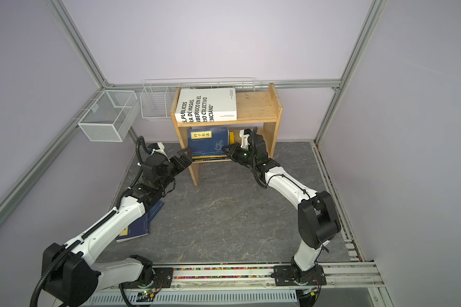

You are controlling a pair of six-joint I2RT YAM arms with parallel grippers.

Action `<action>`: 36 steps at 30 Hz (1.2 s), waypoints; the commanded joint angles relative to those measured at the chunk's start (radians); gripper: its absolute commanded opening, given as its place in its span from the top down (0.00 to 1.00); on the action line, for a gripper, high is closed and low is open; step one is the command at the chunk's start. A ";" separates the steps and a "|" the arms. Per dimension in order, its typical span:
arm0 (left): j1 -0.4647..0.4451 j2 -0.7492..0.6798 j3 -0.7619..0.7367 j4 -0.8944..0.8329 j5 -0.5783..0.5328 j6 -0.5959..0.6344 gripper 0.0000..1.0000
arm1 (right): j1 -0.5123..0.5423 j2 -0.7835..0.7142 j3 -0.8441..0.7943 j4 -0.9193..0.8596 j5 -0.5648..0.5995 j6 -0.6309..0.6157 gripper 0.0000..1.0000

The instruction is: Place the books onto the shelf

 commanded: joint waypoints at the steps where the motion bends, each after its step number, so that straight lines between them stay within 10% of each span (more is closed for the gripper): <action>1: 0.006 0.039 0.063 0.059 -0.027 0.023 0.01 | 0.002 0.011 0.016 -0.112 0.018 -0.068 0.93; 36: 0.032 0.082 0.070 0.126 0.013 0.006 0.01 | -0.014 0.012 0.020 0.106 0.014 0.065 0.93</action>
